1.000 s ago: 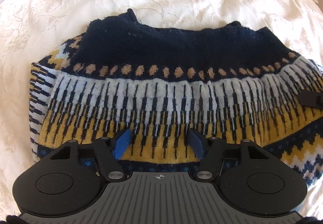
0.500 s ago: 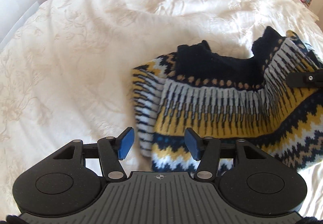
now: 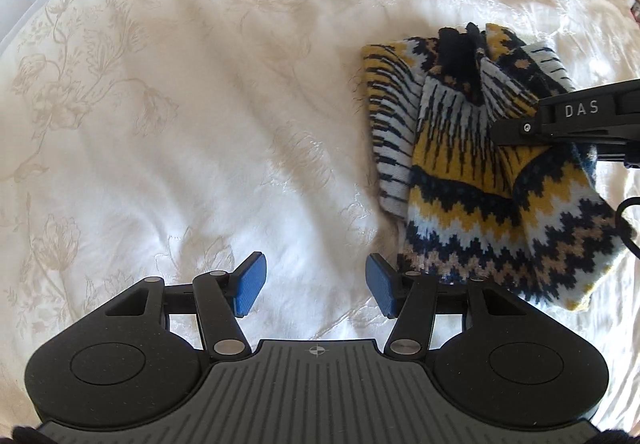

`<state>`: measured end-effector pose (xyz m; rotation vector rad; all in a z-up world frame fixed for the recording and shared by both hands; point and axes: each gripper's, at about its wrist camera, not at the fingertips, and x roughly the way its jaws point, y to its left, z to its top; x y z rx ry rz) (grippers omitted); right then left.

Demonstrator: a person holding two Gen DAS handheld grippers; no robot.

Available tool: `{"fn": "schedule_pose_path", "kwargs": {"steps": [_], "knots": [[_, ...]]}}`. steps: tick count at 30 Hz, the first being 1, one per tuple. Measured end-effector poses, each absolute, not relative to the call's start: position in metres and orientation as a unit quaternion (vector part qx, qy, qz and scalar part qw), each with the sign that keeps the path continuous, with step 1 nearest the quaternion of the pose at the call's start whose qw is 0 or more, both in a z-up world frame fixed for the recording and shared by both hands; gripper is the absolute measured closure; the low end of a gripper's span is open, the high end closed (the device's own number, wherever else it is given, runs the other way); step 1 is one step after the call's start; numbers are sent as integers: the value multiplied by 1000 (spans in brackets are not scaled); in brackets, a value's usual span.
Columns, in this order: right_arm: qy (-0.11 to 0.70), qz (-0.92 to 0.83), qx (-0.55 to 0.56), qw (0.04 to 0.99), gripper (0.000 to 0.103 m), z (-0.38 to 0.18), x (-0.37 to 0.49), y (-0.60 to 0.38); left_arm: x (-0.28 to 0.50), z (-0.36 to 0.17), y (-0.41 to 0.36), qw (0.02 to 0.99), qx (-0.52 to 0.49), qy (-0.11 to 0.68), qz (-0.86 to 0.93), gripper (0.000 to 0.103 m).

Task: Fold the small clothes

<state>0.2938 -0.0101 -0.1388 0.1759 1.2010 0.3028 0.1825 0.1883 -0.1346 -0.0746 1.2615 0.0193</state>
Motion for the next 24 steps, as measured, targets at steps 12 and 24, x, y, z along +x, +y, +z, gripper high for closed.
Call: {"fn": "schedule_pose_path", "kwargs": {"steps": [12,24], "knots": [[521,216,166,809,52,-127,283,-3,188,-135,190,807,-28,590,1,49],[500,189,97,839,52,-107,241,-53,219,-112,175,818,-50,571,-37,49]]}}
